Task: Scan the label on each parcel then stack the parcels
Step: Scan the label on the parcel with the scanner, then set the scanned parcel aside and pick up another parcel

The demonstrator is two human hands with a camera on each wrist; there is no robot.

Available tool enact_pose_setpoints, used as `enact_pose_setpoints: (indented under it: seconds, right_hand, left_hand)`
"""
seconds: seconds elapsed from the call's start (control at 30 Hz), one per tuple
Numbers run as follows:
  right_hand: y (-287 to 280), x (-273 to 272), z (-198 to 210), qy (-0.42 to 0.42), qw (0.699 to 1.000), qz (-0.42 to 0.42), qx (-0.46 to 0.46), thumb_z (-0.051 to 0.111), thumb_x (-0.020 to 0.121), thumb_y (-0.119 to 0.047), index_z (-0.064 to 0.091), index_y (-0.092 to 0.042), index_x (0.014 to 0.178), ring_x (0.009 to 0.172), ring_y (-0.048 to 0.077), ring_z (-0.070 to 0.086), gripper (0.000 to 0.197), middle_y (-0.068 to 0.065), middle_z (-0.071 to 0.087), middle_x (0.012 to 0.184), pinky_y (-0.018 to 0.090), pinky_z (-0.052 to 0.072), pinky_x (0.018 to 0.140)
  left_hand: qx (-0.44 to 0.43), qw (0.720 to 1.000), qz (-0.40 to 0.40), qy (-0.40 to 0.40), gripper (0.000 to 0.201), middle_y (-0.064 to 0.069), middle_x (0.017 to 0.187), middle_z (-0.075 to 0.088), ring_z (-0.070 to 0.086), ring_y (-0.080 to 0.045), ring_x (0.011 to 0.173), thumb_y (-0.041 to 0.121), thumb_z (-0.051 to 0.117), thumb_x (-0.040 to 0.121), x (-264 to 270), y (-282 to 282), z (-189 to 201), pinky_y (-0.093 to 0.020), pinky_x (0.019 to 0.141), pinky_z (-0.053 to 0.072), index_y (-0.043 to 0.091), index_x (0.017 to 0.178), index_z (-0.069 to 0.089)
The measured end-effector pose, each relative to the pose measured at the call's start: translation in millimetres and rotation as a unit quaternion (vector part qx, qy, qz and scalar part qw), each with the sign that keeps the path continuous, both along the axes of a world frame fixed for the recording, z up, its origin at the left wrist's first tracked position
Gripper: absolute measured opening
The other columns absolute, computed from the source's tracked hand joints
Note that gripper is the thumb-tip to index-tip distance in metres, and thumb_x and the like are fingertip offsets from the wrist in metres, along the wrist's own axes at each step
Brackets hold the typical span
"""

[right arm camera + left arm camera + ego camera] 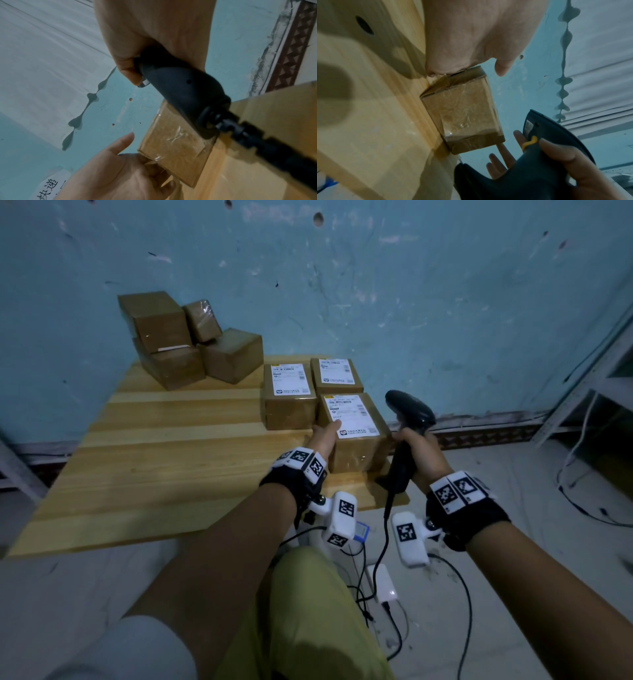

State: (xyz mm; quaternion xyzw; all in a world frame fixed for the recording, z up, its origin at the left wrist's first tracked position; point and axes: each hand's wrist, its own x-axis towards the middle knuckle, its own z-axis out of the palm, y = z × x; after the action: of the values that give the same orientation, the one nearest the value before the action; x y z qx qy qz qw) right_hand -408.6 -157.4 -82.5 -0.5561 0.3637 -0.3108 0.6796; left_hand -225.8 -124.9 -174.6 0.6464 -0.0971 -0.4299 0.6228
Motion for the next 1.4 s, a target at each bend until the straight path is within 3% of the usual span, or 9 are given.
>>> enact_pose_setpoints:
  seconds: [0.13, 0.3, 0.4, 0.5, 0.6, 0.67, 0.9, 1.07, 1.4]
  right_hand:
    - [15.5, -3.3, 22.6, -0.028, 0.999, -0.004, -0.032, 0.048, 0.087, -0.001, 0.055, -0.013, 0.089, 0.047, 0.007, 0.054, 0.014, -0.008, 0.053, 0.045, 0.021, 0.043, 0.052]
    - [48.8, 19.0, 56.6, -0.041, 0.995, 0.051, -0.077, 0.048, 0.088, -0.004, 0.055, -0.009, 0.111, 0.059, 0.01, 0.052, 0.024, -0.001, 0.05, 0.065, 0.021, 0.044, 0.057]
    - [71.6, 49.4, 76.8, -0.059, 0.99, 0.101, -0.076, 0.047, 0.089, -0.005, 0.056, -0.013, 0.107, 0.055, 0.008, 0.052, 0.021, -0.003, 0.051, 0.062, 0.019, 0.042, 0.05]
    - [92.9, 87.2, 95.2, -0.067, 0.983, 0.172, -0.006, 0.045, 0.092, -0.01, 0.055, -0.016, 0.101, 0.043, 0.005, 0.051, 0.015, -0.003, 0.049, 0.059, 0.014, 0.041, 0.042]
    - [112.5, 131.8, 108.2, -0.018, 0.967, 0.252, 0.02, 0.044, 0.093, -0.019, 0.05, -0.016, 0.081, 0.054, 0.012, 0.044, 0.013, 0.003, 0.044, 0.066, 0.018, 0.04, 0.048]
    - [122.8, 163.1, 112.9, 0.006, 0.963, 0.27, 0.006, 0.046, 0.092, -0.021, 0.048, -0.015, 0.079, 0.058, 0.014, 0.043, 0.015, 0.004, 0.043, 0.072, 0.022, 0.039, 0.052]
    - [127.2, 263.0, 124.8, 0.027, 0.963, 0.267, 0.003, 0.049, 0.09, -0.015, 0.053, -0.008, 0.085, 0.063, 0.02, 0.055, 0.009, 0.01, 0.057, 0.077, 0.031, 0.049, 0.063]
    - [116.1, 319.1, 118.3, 0.043, 0.955, 0.293, 0.027, 0.047, 0.091, -0.019, 0.049, -0.013, 0.078, 0.067, 0.02, 0.059, 0.014, 0.005, 0.058, 0.074, 0.035, 0.049, 0.062]
    - [72.3, 419.2, 67.1, 0.079, 0.951, 0.298, 0.031, 0.05, 0.089, -0.019, 0.052, -0.01, 0.092, 0.069, 0.018, 0.054, 0.01, 0.005, 0.057, 0.08, 0.038, 0.048, 0.063]
  left_hand:
    - [-0.039, 0.998, 0.013, -0.039, 0.068, 0.006, 0.151, 0.029, 0.029, -0.017, 0.136, 0.048, 0.049, 0.089, -33.1, 54.7, 66.9, -0.042, 0.111, 0.02, 0.019, 0.147, 0.028]
    - [-0.052, 0.994, 0.04, -0.09, 0.05, -0.007, 0.146, 0.04, 0.039, -0.022, 0.134, 0.034, 0.042, 0.098, -12.0, 103.4, 89.7, -0.035, 0.11, 0.025, 0.011, 0.142, 0.037]
    - [-0.053, 0.988, 0.088, -0.114, 0.04, -0.008, 0.113, 0.057, 0.063, -0.007, 0.094, 0.025, 0.043, 0.098, 11.9, 139.5, 109.4, -0.018, 0.091, 0.044, 0.003, 0.13, 0.048]
    - [-0.023, 0.983, 0.136, -0.124, 0.051, -0.011, 0.129, 0.049, 0.047, -0.025, 0.118, 0.031, 0.042, 0.097, 46.1, 172.8, 122.2, -0.033, 0.1, 0.033, 0.006, 0.141, 0.035]
    - [-0.017, 0.975, 0.179, -0.127, 0.048, -0.006, 0.097, 0.051, 0.048, -0.02, 0.087, 0.032, 0.043, 0.097, 79.7, 201.3, 129.5, -0.031, 0.086, 0.031, 0.008, 0.138, 0.04]
    - [-0.013, 0.971, 0.201, -0.126, 0.045, -0.006, 0.105, 0.046, 0.045, -0.019, 0.093, 0.031, 0.043, 0.097, 99.7, 218.9, 133.4, -0.029, 0.083, 0.028, 0.009, 0.136, 0.043]
    - [-0.01, 0.959, 0.249, -0.132, 0.012, 0.003, 0.075, 0.048, 0.047, -0.01, 0.064, 0.026, 0.044, 0.095, 175.8, 249.0, 145.7, -0.025, 0.059, 0.026, 0.022, 0.085, 0.048]
    - [0.0, 0.955, 0.258, -0.143, 0.008, 0.001, 0.086, 0.053, 0.053, -0.01, 0.073, 0.026, 0.042, 0.096, 228.2, 247.6, 149.4, -0.029, 0.075, 0.036, 0.022, 0.1, 0.047]
    - [0.036, 0.943, 0.3, -0.141, 0.079, -0.009, 0.146, 0.032, 0.041, -0.034, 0.125, 0.063, 0.049, 0.084, 341.2, 192.2, 128.5, -0.047, 0.095, 0.043, 0.019, 0.146, 0.025]
